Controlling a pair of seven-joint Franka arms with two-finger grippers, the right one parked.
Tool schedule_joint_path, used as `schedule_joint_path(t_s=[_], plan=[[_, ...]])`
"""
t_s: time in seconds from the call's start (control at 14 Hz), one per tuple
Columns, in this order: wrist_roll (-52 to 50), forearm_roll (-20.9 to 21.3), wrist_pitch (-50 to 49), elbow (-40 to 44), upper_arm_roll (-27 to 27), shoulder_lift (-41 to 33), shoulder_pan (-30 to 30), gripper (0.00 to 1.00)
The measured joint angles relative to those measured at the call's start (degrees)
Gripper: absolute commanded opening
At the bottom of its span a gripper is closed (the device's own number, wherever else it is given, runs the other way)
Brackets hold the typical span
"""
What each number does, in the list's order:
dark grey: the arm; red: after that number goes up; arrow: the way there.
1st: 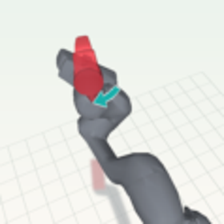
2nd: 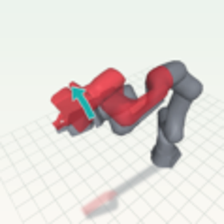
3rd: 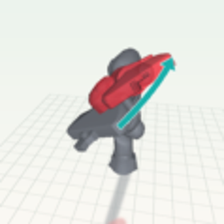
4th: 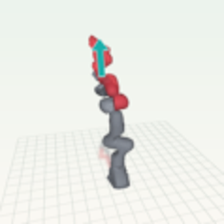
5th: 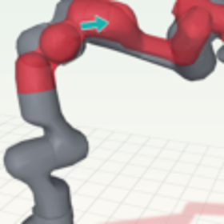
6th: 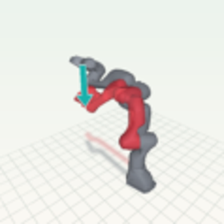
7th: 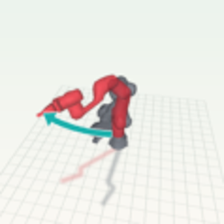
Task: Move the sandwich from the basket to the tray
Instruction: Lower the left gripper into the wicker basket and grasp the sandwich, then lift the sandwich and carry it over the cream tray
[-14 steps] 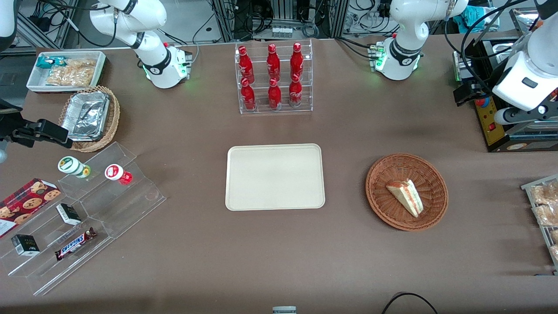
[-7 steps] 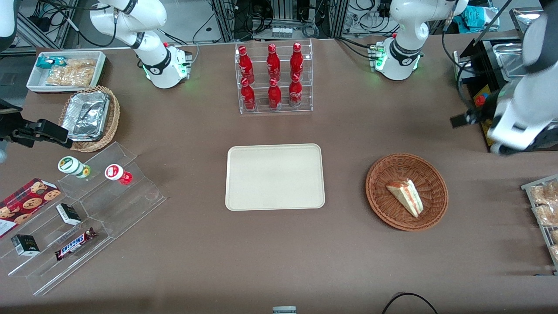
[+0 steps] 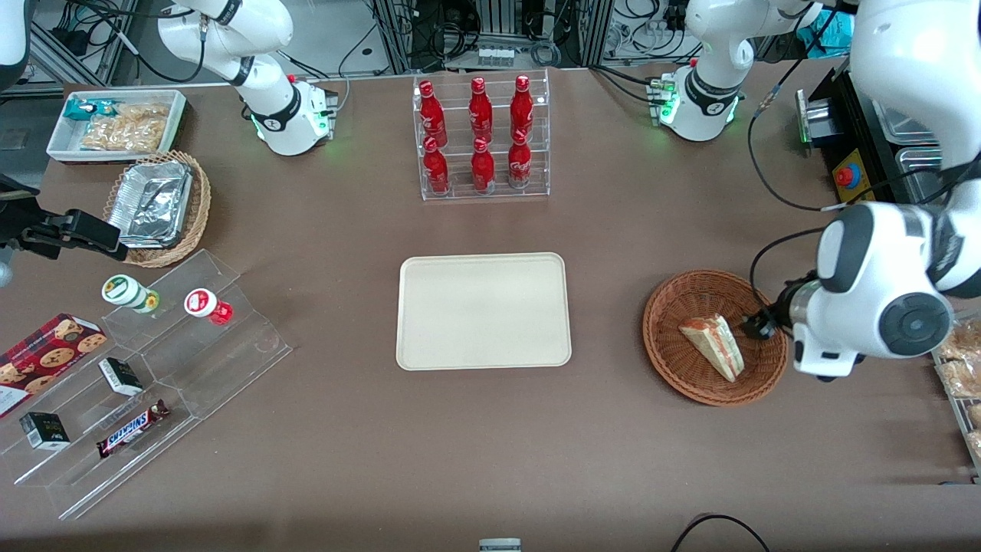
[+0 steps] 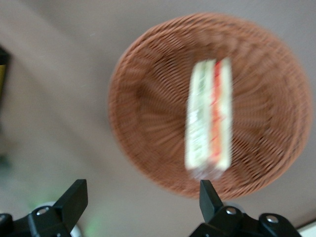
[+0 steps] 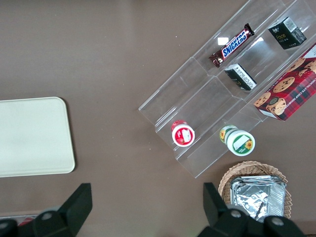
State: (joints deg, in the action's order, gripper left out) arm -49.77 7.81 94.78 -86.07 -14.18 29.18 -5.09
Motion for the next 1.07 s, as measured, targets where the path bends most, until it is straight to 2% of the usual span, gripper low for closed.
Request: schedule_joint_path(t_s=[0.29,0.64,0.71,0.79,0.86,0.93,1.07], plan=[[-4.1,0.0,8.8,-1.0,-0.1,3.6,0.8,1.00],[-4.7,0.0,20.4,-10.0,-0.1,4.6,0.8,1.00],[-4.7,0.0,22.0,-11.7,0.0,4.6,0.7,0.84],[-4.7,0.0,23.5,-13.2,0.1,4.6,0.7,0.57],[-4.7,0.0,24.9,-14.1,0.1,4.6,0.6,0.37],[-4.7,0.0,25.4,-14.5,0.2,4.6,0.6,0.22],[-4.9,0.0,25.4,-14.3,0.2,4.4,0.5,0.16]])
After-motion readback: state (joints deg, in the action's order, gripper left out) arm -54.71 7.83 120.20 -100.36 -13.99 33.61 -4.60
